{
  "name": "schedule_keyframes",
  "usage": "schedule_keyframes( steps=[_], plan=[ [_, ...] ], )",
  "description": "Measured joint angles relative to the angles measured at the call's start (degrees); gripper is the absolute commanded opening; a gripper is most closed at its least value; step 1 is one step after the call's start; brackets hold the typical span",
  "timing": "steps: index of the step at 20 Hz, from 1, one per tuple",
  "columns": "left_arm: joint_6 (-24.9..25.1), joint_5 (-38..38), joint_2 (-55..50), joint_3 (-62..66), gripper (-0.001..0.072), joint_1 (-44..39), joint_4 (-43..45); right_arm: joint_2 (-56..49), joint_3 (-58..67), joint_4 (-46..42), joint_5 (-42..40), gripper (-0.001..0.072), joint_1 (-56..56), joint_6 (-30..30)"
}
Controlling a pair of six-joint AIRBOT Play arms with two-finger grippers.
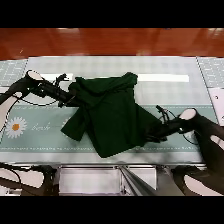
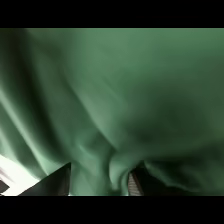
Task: Fold the shirts.
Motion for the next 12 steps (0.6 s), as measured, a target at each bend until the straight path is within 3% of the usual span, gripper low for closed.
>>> schedule_keyframes(
  steps=[1, 2, 4, 8, 12],
  plan=[
    [0.0, 0.0, 0.0, 0.0, 0.0016, 0.0, 0.0, -1.8, 1.6, 1.6, -1.5, 0.0404, 1.9, -0.2],
    [0.0, -0.1, 0.0, 0.0, 0.0016, 0.0, 0.0, -3.5, 3.5, 2.9, -3.1, 0.0334, 3.7, -0.4],
    [0.0, -0.1, 0.0, 0.1, 0.0016, 0.0, 0.0, -6.3, 7.5, 4.5, -7.0, 0.0026, 6.5, -0.8],
    [0.0, -0.7, 1.2, 1.7, 0.0016, 0.7, -0.1, -8.2, 18.8, 6.1, -5.6, 0.0025, 8.4, -3.7],
    [0.3, -2.0, 6.6, 9.8, 0.0016, 4.5, -5.4, -7.0, 40.9, -2.8, 2.0, 0.0025, 4.4, -0.9]
  ],
)
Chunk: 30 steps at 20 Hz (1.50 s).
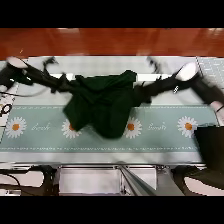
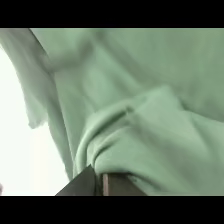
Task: Fold the shirts.
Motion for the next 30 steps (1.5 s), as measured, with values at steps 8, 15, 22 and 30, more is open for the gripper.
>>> schedule_keyframes(
  steps=[8, 15, 22, 30],
  plan=[
    [-0.3, -0.5, 16.9, 30.9, 0.0015, 10.2, -13.7, 4.9, 48.2, -12.2, 18.2, 0.0026, -9.5, 6.1],
    [-0.9, 1.9, 35.0, 41.2, 0.0015, 19.6, -13.9, 23.3, 44.8, -21.8, 24.3, 0.0026, -10.6, 9.5],
    [-7.5, -2.2, 50.4, 39.6, 0.0015, 7.4, 16.2, 40.7, 22.1, -25.2, 28.6, 0.0026, -10.7, 14.2],
    [-11.3, 5.8, 46.7, 11.2, 0.0016, 0.5, 29.5, 37.5, -8.3, -16.1, 14.2, 0.0026, -10.7, 10.5]
  ],
)
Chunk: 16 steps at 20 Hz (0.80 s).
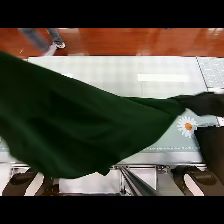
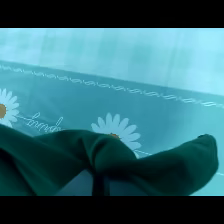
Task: Fold the shirts.
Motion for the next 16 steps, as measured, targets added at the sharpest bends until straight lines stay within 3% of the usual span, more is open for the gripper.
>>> schedule_keyframes(
  steps=[6, 10, 11, 12, 13, 14, 16],
  plan=[
    [4.1, 19.6, -25.6, -4.1, 0.0016, -0.5, -7.5, -26.8, -2.9, 9.1, -21.4, 0.0026, 0.0, -10.9],
    [4.9, 22.1, -41.1, 1.4, 0.0016, -0.9, -9.9, -47.5, 9.2, 15.8, -27.1, 0.0027, -0.6, -14.7],
    [5.0, 21.7, -43.9, 2.2, 0.0018, -1.0, -10.6, -51.9, 13.1, 17.6, -27.2, 0.0072, -0.9, -15.0],
    [5.1, 20.9, -46.2, 2.7, 0.0059, -1.1, -11.3, -55.6, 16.5, 19.3, -27.1, 0.0258, -1.3, -14.9],
    [5.1, 19.7, -48.0, 3.1, 0.0311, -1.2, -12.0, -58.6, 19.5, 21.5, -26.8, 0.0413, -1.7, -15.0],
    [5.1, 18.3, -49.5, 3.4, 0.0505, -1.3, -12.9, -61.3, 22.4, 23.8, -26.7, 0.0416, -2.3, -15.1],
    [5.0, 13.7, -51.6, 3.8, 0.0509, -1.1, -13.1, -64.5, 26.9, 27.4, -24.9, 0.0415, -3.9, -15.3]
  ],
)
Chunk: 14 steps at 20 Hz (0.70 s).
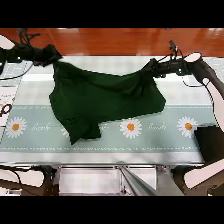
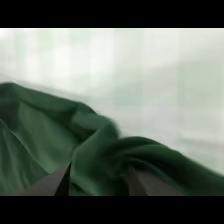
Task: Fold the shirts.
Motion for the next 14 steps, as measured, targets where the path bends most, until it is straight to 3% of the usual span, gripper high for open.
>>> schedule_keyframes(
  steps=[4, 7, 10, 14],
  plan=[
    [-1.5, -12.1, -0.2, 0.3, 0.0509, 4.3, 3.0, -1.2, 6.4, 2.7, 11.1, 0.0409, -8.1, 0.5],
    [-1.7, -18.4, 4.1, -5.2, 0.0509, 8.8, 4.3, 2.8, 4.1, -4.4, 21.1, 0.0409, -15.6, 1.5],
    [-0.9, -18.7, 13.1, -20.6, 0.0506, 13.0, 4.7, 10.3, -9.6, -10.3, 21.0, 0.0409, -21.5, 1.4],
    [-0.1, -16.0, 21.9, -42.1, 0.0506, 19.1, 0.4, 19.6, -31.6, -7.3, 13.8, 0.0409, -27.3, -4.1]
  ],
)
